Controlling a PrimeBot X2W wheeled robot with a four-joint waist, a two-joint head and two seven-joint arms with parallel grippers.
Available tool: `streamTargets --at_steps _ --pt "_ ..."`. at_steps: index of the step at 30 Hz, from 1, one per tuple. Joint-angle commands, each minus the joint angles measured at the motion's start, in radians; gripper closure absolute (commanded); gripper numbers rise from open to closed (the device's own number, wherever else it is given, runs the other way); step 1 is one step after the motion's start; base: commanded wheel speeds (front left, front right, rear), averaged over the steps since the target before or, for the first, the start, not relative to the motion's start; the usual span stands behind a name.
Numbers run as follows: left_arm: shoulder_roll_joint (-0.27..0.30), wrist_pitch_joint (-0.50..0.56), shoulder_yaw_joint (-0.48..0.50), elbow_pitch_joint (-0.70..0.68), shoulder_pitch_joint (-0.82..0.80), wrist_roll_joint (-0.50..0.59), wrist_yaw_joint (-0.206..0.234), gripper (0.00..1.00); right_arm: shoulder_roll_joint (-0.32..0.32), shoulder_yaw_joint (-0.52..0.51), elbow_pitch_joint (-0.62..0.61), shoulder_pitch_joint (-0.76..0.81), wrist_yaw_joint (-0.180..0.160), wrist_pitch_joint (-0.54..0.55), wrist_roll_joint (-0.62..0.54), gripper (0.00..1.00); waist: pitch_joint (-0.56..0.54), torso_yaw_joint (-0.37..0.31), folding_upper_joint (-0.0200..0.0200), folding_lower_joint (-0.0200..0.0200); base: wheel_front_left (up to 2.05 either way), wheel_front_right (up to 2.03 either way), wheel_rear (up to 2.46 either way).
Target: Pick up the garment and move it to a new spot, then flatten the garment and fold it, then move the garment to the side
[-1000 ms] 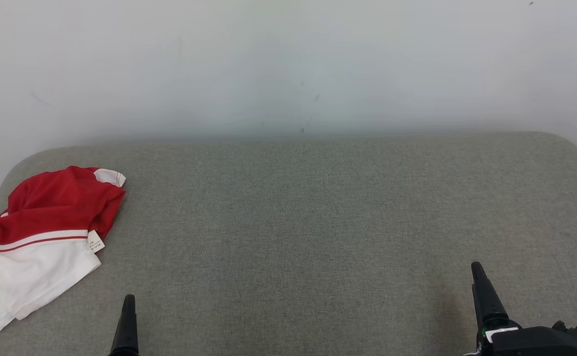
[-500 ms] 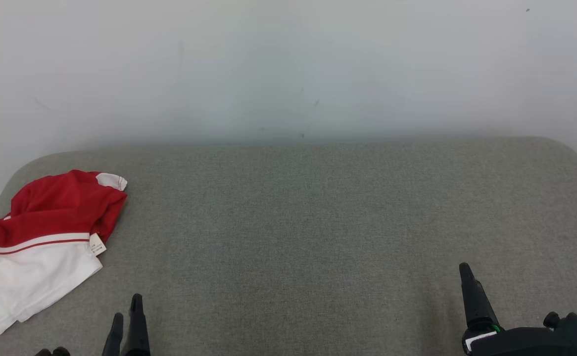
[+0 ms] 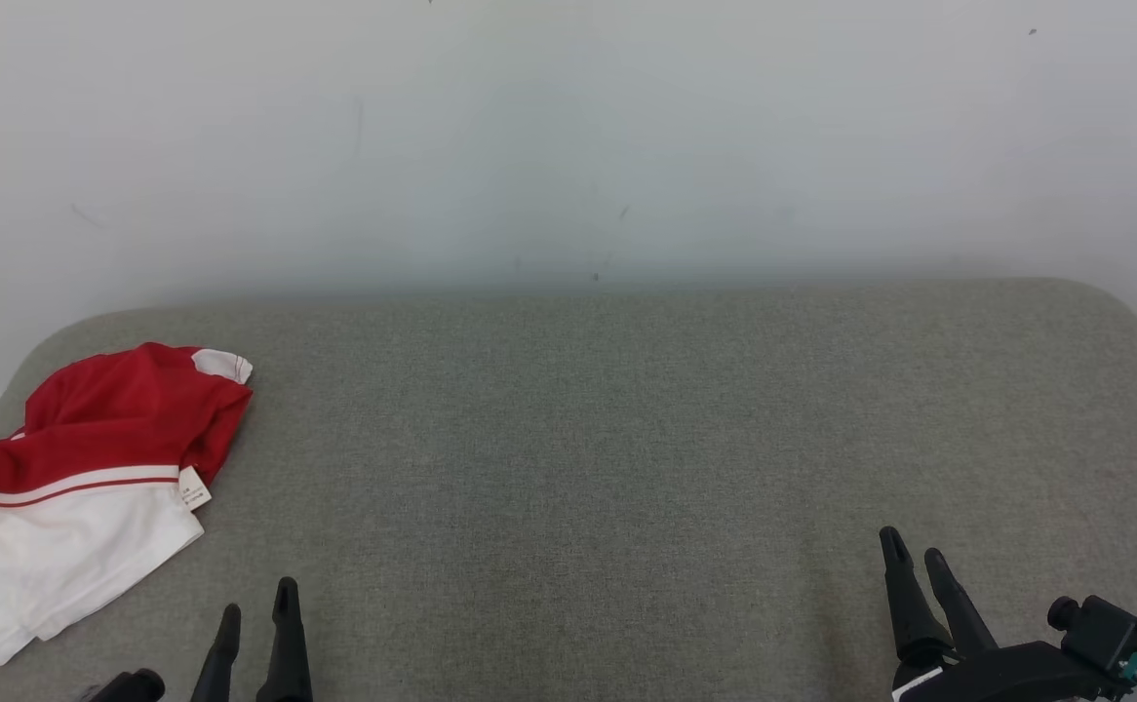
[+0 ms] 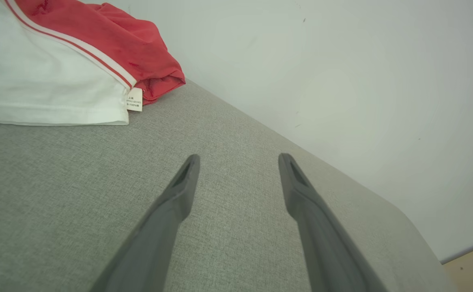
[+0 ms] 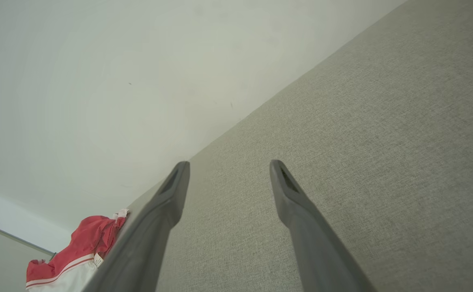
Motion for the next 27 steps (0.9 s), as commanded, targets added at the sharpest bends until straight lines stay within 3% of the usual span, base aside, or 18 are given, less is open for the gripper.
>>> streamTargets --at_steps 1,27 --pt "0.007 -0.012 -0.004 -0.013 0.003 0.04 -0.003 0.0 -0.013 0.0 -0.01 -0.006 -0.001 0.002 -0.05 0.0 -0.002 0.0 0.0 0.0 0.0 0.0 0.0" --pt "0.015 -0.075 -0.026 0.003 0.017 0.334 -0.006 0.0 0.017 -0.037 -0.075 0.052 -0.001 0.068 -0.404 0.0 -0.028 -0.001 0.0 0.0 0.0 0.0 0.0"
